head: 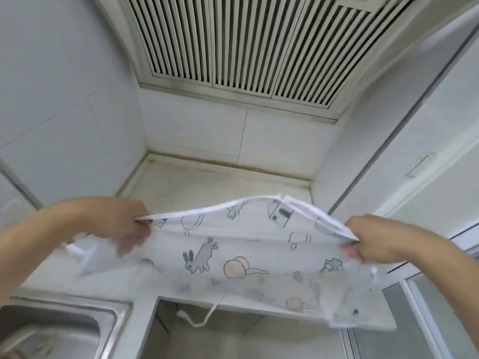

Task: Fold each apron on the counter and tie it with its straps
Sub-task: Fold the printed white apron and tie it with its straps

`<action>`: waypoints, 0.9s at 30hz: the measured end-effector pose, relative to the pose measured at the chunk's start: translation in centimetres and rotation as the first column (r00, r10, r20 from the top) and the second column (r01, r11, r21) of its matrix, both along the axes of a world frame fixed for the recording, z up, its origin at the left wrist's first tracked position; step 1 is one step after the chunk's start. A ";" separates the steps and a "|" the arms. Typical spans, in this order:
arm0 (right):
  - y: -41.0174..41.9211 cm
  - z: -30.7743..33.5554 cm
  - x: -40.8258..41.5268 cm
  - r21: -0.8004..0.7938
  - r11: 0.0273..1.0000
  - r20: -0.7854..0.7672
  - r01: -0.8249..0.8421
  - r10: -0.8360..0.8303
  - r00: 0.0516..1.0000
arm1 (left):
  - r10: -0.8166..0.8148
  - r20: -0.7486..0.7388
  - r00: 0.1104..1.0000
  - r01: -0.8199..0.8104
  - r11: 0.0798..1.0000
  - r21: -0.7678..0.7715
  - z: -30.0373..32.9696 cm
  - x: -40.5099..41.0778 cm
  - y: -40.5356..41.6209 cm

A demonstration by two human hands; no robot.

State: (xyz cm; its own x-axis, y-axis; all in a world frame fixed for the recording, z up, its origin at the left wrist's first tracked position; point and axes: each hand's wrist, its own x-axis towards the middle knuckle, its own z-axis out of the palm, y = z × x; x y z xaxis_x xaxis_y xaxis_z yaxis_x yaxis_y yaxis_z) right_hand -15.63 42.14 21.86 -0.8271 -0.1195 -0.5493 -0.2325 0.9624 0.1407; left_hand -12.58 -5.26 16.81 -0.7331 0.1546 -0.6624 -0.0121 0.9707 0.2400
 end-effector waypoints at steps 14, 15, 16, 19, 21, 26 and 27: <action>-0.8 -1.3 -15.6 0.131 0.979 -0.576 0.156 -0.053 0.816 | 0.202 -0.308 0.930 -0.257 0.955 -0.150 -1.9 -7.9 -2.9; -1.3 -2.3 -17.0 0.117 0.982 -0.614 0.151 -0.048 0.788 | 0.238 -0.350 0.906 -0.303 0.942 -0.143 -2.7 -8.6 -3.0; -1.8 -3.6 -19.0 0.123 0.984 -0.643 0.130 -0.021 0.765 | 0.283 -0.384 0.879 -0.353 0.927 -0.125 -4.1 -10.0 -3.4; -3.6 -6.7 -23.6 0.096 0.991 -0.671 0.098 -0.008 0.741 | 0.349 -0.497 0.794 -0.456 0.883 -0.108 -7.9 -13.0 -4.9; -4.9 -8.9 -26.0 0.047 0.992 -0.591 0.116 -0.066 0.804 | 0.379 -0.533 0.756 -0.505 0.856 -0.109 -10.7 -14.3 -5.8; -7.7 -15.8 -33.1 0.242 0.962 -0.215 0.129 -0.076 0.974 | 0.425 -0.469 0.774 -0.568 0.793 -0.220 -19.7 -18.4 -9.1; -7.9 -16.9 -34.3 0.299 0.949 -0.184 0.104 -0.049 0.982 | 0.428 -0.453 0.782 -0.571 0.783 -0.246 -21.1 -18.8 -10.0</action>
State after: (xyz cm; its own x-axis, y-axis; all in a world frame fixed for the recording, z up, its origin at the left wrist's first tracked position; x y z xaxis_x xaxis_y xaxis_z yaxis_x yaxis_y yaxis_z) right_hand -49.98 34.20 4.97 -0.9120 0.0992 -0.3981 -0.1061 0.8803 0.4624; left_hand -31.42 -15.30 -4.27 -0.8271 -0.4912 -0.2733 -0.5037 0.8634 -0.0275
